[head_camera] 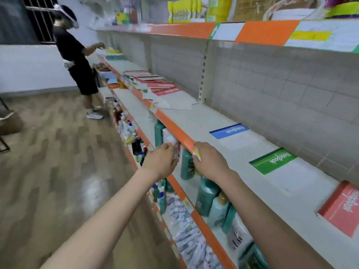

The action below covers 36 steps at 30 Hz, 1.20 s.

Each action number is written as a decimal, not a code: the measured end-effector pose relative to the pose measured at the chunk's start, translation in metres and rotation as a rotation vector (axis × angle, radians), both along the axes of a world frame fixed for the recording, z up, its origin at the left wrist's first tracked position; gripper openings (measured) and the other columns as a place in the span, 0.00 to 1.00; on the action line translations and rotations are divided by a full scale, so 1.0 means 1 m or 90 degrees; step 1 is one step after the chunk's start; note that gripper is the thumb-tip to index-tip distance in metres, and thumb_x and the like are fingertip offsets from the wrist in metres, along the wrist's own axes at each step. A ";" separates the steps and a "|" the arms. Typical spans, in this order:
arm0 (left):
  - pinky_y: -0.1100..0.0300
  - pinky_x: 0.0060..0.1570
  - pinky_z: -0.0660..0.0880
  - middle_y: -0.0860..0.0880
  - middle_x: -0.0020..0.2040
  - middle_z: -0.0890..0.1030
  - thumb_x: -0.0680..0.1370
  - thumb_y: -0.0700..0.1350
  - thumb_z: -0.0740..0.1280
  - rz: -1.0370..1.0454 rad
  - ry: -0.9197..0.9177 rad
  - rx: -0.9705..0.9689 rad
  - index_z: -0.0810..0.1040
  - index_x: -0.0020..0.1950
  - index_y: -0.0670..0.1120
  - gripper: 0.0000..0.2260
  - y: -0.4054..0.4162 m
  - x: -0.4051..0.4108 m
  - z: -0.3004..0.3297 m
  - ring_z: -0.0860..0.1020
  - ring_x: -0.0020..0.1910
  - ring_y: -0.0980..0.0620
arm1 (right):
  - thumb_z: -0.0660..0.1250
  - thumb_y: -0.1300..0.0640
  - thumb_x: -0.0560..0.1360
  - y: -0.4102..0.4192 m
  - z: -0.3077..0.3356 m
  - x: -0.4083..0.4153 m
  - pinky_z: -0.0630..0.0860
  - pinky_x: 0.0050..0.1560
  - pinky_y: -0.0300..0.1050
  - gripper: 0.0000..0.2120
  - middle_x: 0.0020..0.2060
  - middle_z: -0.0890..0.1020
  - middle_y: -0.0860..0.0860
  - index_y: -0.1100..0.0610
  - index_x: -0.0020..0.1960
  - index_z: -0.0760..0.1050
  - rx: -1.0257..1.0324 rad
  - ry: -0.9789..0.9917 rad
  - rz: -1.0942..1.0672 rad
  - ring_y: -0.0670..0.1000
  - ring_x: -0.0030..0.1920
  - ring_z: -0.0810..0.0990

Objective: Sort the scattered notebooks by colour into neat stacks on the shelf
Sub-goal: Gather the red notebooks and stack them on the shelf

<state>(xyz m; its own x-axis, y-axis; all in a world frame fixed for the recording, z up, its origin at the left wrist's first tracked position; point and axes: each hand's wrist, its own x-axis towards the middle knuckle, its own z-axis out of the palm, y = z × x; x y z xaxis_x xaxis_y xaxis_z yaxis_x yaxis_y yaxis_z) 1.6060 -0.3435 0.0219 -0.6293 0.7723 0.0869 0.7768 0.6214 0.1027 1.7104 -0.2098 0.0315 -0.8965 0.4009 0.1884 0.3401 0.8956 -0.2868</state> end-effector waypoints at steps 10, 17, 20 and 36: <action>0.49 0.57 0.70 0.43 0.64 0.70 0.81 0.53 0.56 0.145 -0.027 -0.013 0.66 0.69 0.43 0.20 -0.081 -0.125 -0.003 0.72 0.62 0.41 | 0.57 0.55 0.78 -0.056 -0.008 -0.147 0.74 0.55 0.51 0.21 0.61 0.75 0.55 0.57 0.70 0.65 0.017 0.008 0.125 0.56 0.58 0.75; 0.46 0.60 0.70 0.43 0.66 0.70 0.81 0.53 0.55 0.149 -0.017 -0.047 0.65 0.69 0.43 0.20 -0.104 -0.213 0.004 0.70 0.65 0.41 | 0.57 0.55 0.79 -0.067 -0.012 -0.237 0.75 0.57 0.55 0.21 0.65 0.73 0.55 0.56 0.71 0.63 0.025 0.015 0.120 0.57 0.61 0.75; 0.47 0.61 0.70 0.43 0.66 0.70 0.82 0.53 0.55 0.147 -0.016 -0.044 0.65 0.70 0.43 0.20 -0.106 -0.249 0.008 0.70 0.65 0.41 | 0.58 0.53 0.79 -0.060 -0.013 -0.265 0.75 0.55 0.53 0.24 0.66 0.72 0.56 0.56 0.74 0.59 0.057 0.017 0.085 0.57 0.60 0.75; 0.51 0.56 0.72 0.45 0.67 0.69 0.82 0.53 0.55 0.093 -0.036 -0.024 0.64 0.71 0.45 0.20 -0.019 -0.466 0.009 0.72 0.62 0.44 | 0.57 0.56 0.77 0.042 -0.011 -0.479 0.72 0.53 0.49 0.20 0.62 0.74 0.55 0.57 0.68 0.65 0.069 0.036 0.046 0.56 0.58 0.75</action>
